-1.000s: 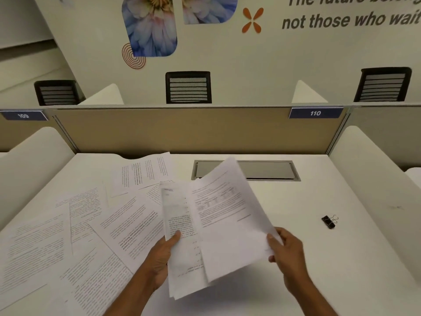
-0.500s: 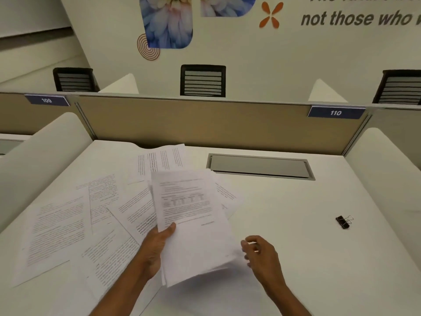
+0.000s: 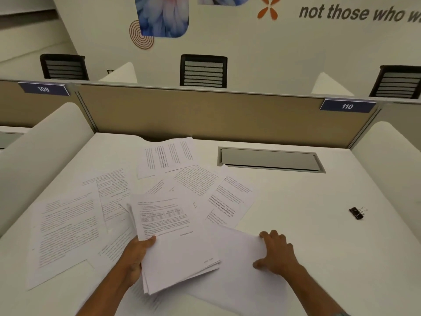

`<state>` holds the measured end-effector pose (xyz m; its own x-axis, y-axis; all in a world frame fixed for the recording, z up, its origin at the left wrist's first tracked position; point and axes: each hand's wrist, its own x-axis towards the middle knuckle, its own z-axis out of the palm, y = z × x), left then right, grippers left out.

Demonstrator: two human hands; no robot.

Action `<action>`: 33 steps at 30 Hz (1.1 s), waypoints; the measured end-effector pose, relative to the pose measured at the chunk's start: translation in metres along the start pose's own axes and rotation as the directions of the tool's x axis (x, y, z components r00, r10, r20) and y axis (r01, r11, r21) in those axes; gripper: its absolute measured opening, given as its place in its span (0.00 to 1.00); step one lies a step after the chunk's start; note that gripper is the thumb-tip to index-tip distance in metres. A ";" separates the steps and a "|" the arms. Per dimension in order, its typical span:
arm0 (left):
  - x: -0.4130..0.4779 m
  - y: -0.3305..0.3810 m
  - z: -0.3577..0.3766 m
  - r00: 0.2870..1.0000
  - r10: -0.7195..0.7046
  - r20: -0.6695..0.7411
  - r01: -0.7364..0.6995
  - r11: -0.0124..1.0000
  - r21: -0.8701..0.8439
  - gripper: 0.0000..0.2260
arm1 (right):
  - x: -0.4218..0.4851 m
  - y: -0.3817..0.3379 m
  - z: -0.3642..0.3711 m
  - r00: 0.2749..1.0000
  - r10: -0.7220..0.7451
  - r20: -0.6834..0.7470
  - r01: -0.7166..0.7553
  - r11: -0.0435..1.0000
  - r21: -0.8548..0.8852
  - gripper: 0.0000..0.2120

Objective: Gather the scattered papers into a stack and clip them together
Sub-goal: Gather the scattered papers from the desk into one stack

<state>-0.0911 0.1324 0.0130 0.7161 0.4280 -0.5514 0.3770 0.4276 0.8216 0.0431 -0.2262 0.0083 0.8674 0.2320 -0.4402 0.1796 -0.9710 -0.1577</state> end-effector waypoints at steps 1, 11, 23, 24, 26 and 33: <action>0.003 -0.003 -0.003 1.000 -0.007 -0.002 0.007 1.000 0.016 0.18 | 0.000 -0.001 -0.001 1.000 0.007 0.009 -0.007 1.000 0.014 0.43; 0.011 -0.008 -0.012 0.996 -0.029 -0.089 0.034 0.998 0.048 0.20 | -0.007 0.016 -0.003 0.999 0.032 -0.012 -0.028 0.976 0.218 0.07; -0.057 -0.001 0.019 0.995 0.061 -0.076 -0.076 0.974 -0.215 0.16 | -0.058 0.091 -0.039 0.982 0.186 -0.025 -0.065 0.463 0.884 0.02; -0.062 -0.005 0.024 0.997 0.044 -0.070 -0.061 0.965 -0.255 0.15 | -0.060 0.089 -0.035 0.976 0.216 0.014 -0.099 0.384 0.918 0.02; -0.074 -0.017 0.037 0.999 -0.006 -0.046 -0.009 0.946 -0.323 0.14 | -0.066 0.078 -0.028 0.963 0.245 0.109 -0.168 0.235 0.957 0.04; -0.108 -0.047 0.085 0.994 -0.097 0.044 0.106 0.909 -0.404 0.16 | -0.081 0.035 -0.003 0.966 0.136 0.220 -0.228 0.045 0.973 0.05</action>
<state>-0.1357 -0.0014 0.0464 0.7015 0.3490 -0.6214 0.1814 0.7557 0.6293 -0.0196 -0.2788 0.0414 0.7601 0.1048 -0.6413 -0.6410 -0.0406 -0.7665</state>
